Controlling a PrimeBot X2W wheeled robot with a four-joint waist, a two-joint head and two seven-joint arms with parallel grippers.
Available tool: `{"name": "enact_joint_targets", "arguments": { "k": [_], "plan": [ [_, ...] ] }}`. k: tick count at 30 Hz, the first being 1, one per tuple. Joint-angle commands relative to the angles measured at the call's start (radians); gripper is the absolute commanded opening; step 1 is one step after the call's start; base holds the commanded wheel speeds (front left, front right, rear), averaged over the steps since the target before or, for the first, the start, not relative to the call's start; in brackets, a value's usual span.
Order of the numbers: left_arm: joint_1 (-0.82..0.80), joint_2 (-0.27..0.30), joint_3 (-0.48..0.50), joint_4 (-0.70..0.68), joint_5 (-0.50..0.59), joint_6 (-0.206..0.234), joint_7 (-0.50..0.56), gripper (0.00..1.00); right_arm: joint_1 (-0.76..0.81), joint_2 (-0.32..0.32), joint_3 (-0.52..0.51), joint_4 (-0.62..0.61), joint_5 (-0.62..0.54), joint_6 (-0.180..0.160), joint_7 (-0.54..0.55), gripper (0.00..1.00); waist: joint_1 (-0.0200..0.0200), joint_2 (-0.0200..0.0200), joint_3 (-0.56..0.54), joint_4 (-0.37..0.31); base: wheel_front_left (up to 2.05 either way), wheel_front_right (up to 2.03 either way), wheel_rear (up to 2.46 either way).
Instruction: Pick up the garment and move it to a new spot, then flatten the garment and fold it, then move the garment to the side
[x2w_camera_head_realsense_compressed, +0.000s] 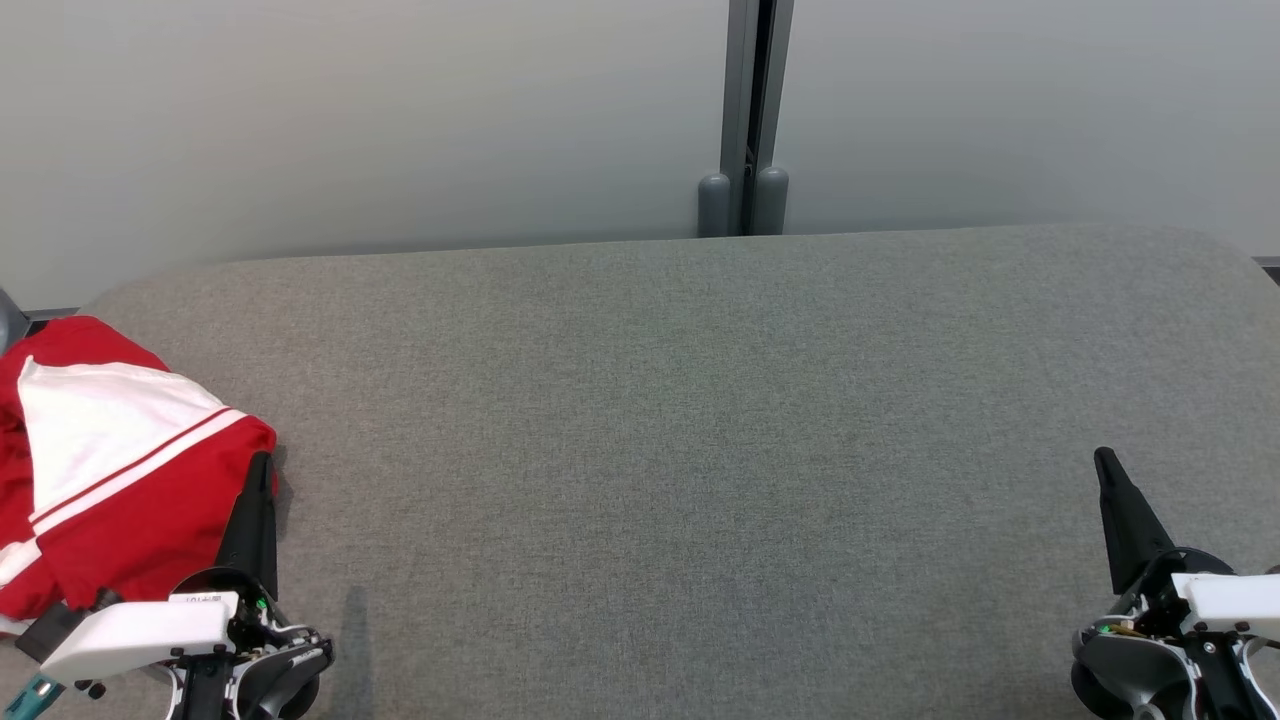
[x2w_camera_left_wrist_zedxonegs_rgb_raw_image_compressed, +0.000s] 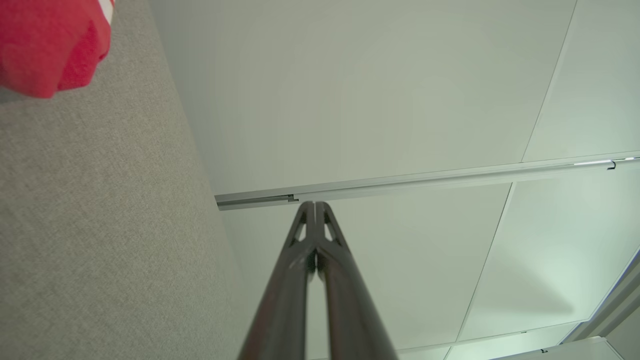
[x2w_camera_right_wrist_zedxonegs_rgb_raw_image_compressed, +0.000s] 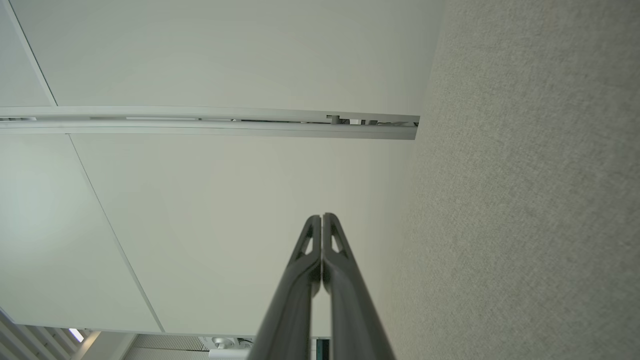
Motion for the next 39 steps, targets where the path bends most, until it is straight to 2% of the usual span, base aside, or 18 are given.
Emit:
{"name": "enact_joint_targets", "arguments": {
  "k": [1, 38, 39],
  "plan": [
    [-0.013, 0.006, 0.004, -0.003, 0.000, -0.004, 0.003, 0.00, 0.010, -0.010, 0.000, -0.003, 0.002, 0.000, 0.002, 0.00, 0.0000, 0.0000, 0.000, 0.000, 0.00, 0.00, 0.00],
    [0.000, 0.000, 0.000, 0.000, 0.000, 0.000, 0.000, 0.00, 0.000, 0.000, 0.000, 0.000, 0.000, 0.000, 0.000, 0.00, 0.0000, 0.0000, 0.000, 0.000, 0.00, 0.00, 0.00],
    [0.005, -0.002, -0.001, 0.007, 0.000, 0.000, -0.001, 1.00, 0.002, 0.003, 0.000, 0.006, -0.001, 0.000, -0.001, 1.00, 0.0000, 0.0000, 0.000, 0.000, 0.00, 0.00, 0.00]
  ]
}}
